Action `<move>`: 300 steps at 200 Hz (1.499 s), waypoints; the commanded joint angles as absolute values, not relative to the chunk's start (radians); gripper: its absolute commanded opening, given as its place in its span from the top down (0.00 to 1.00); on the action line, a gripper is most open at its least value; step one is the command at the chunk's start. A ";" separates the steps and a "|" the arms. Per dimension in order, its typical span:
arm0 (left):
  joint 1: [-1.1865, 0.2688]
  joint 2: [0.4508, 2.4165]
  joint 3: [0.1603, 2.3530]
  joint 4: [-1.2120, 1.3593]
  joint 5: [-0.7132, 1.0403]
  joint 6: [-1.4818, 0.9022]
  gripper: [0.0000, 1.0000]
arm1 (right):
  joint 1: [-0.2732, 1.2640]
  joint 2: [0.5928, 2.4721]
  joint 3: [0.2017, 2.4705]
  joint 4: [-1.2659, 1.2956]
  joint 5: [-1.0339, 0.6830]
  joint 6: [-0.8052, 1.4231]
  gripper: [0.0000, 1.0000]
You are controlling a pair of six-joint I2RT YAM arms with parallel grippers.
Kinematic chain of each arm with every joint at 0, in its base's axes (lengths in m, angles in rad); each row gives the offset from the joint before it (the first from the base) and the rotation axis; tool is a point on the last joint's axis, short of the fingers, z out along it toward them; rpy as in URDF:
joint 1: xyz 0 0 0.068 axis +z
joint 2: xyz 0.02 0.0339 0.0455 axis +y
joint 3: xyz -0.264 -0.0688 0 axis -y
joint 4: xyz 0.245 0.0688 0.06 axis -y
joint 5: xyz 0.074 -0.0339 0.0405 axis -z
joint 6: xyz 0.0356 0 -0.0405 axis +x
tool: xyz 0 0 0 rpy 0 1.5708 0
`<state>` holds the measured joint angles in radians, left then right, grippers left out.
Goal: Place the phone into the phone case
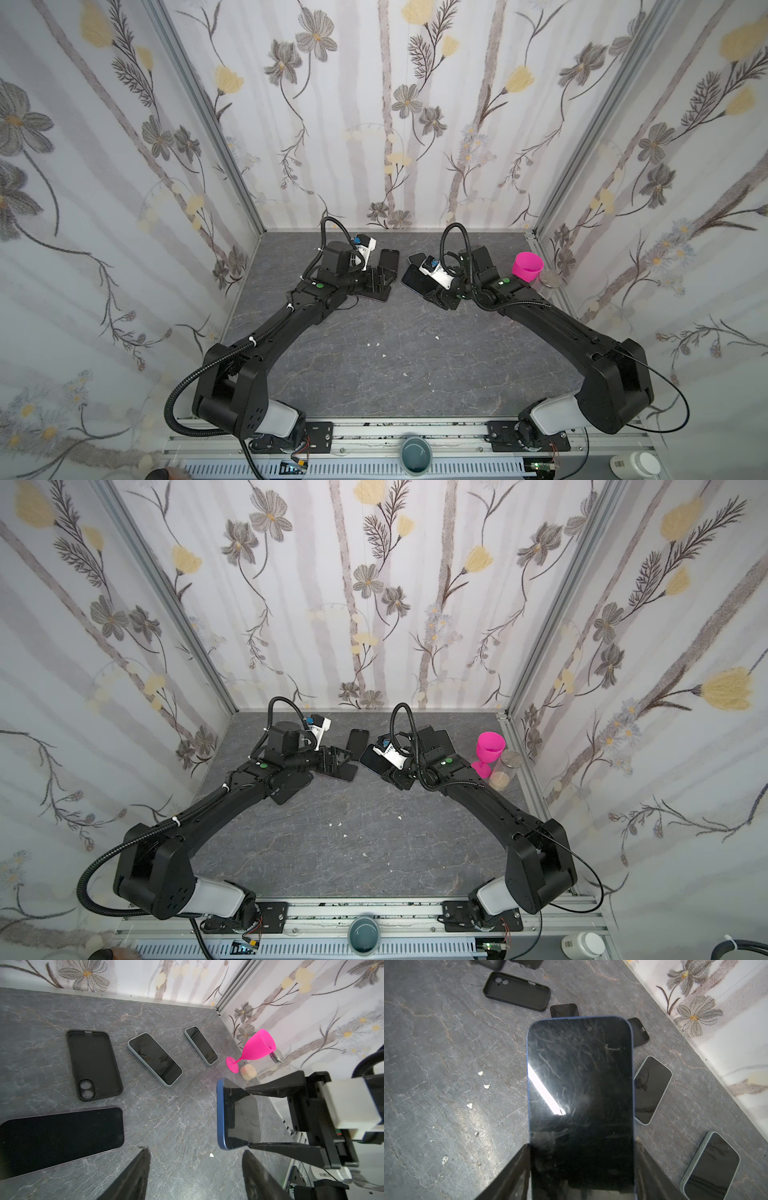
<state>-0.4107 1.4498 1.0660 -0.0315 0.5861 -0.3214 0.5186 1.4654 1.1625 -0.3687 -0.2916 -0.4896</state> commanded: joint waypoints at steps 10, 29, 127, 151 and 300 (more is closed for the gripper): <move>-0.405 1.474 1.055 0.098 0.767 -0.409 0.41 | 0.533 1.455 1.160 -0.293 -0.342 -0.513 0.56; -0.402 1.487 1.036 0.159 0.827 -0.467 0.47 | 0.541 1.454 1.161 -0.293 -0.356 -0.516 0.56; -0.402 1.540 1.029 0.215 0.912 -0.553 0.83 | 0.563 1.433 1.157 -0.277 -0.347 -0.519 0.56; -0.402 1.542 1.025 0.234 0.916 -0.570 0.98 | 0.564 1.428 1.151 -0.268 -0.334 -0.518 0.56; -0.352 1.363 0.831 0.697 0.834 -0.731 1.00 | 0.568 1.313 1.238 -0.124 -0.312 -0.304 0.04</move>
<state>-0.3737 1.3991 0.8684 0.4595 0.8433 -0.6590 0.5674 1.3472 1.2118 -0.2131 -0.3054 -0.4023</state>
